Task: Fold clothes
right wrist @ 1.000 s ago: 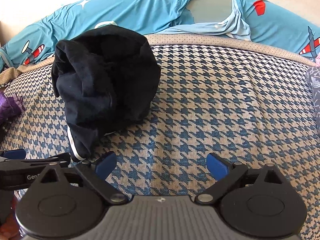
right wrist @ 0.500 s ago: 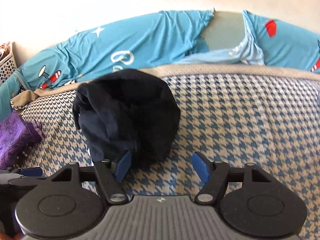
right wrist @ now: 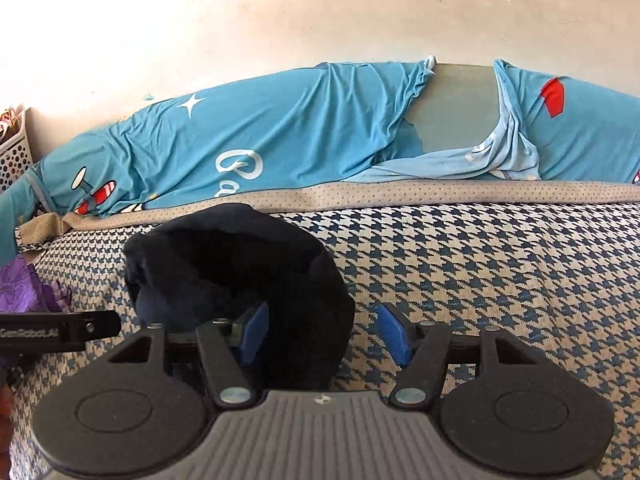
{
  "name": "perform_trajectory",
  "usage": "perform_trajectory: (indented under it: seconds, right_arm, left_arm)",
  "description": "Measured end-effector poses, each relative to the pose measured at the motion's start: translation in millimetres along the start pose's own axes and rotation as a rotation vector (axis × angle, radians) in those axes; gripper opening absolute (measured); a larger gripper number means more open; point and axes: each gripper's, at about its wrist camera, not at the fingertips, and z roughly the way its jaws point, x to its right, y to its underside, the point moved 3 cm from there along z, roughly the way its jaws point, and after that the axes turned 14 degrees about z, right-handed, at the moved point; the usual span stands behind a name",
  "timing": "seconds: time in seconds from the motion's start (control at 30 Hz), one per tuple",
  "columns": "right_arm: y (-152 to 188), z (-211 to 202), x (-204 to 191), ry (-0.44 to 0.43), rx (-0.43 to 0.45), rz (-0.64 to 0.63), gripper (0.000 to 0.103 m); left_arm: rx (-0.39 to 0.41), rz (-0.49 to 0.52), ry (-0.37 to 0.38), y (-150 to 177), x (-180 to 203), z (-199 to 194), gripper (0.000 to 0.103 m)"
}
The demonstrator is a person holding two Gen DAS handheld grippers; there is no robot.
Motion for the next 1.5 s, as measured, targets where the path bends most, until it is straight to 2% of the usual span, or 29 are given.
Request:
perform_trajectory:
  seconds: [0.17, 0.23, 0.33, 0.57, 0.7, 0.9, 1.1, 1.3, 1.43, 1.47, 1.5]
  right_arm:
    - [-2.7, 20.9, 12.4, -0.067, -0.037, 0.086, 0.061]
    - [-2.3, 27.9, 14.2, -0.098, -0.061, 0.109, 0.062]
    - [-1.8, 35.1, 14.2, -0.095, -0.035, 0.11, 0.069]
    - [-2.0, 45.7, 14.2, -0.083, -0.004, 0.128, 0.08]
    - [-0.6, 51.3, 15.5, -0.111, -0.026, 0.163, 0.08]
    - [-0.4, 53.1, 13.7, -0.135, -0.032, 0.162, 0.079]
    - [-4.4, 49.6, 16.6, -0.097, 0.017, 0.14, 0.079]
    - [-5.5, 56.9, 20.9, -0.116, 0.033, 0.13, 0.08]
    - [0.2, 68.8, 12.8, -0.13, 0.013, 0.093, 0.08]
    - [2.0, 70.8, 10.5, -0.122, 0.005, 0.084, 0.078]
    - [3.5, 72.1, 8.8, -0.123, -0.003, 0.083, 0.069]
  left_arm:
    - [0.081, 0.001, 0.033, -9.8, 9.8, -11.0, 0.103]
    - [0.09, 0.005, 0.056, -14.6, 16.9, -9.2, 0.103]
    - [0.089, 0.002, 0.095, -19.3, 27.4, -1.9, 0.103]
    - [0.122, -0.027, 0.092, -24.1, 37.9, 14.3, 0.103]
    - [0.122, -0.05, 0.114, -22.9, 38.6, 15.1, 0.103]
    - [0.211, -0.062, 0.173, -24.0, 34.9, -4.8, 0.103]
    - [0.193, -0.06, 0.209, -26.3, 44.1, 3.4, 0.103]
    - [0.144, -0.08, 0.182, -23.2, 47.2, 26.1, 0.103]
    - [0.104, -0.126, 0.104, -17.6, 35.6, 38.9, 0.103]
    - [0.102, -0.133, 0.09, -16.1, 31.7, 39.6, 0.103]
    - [0.098, -0.137, 0.077, -15.0, 27.5, 39.8, 0.103]
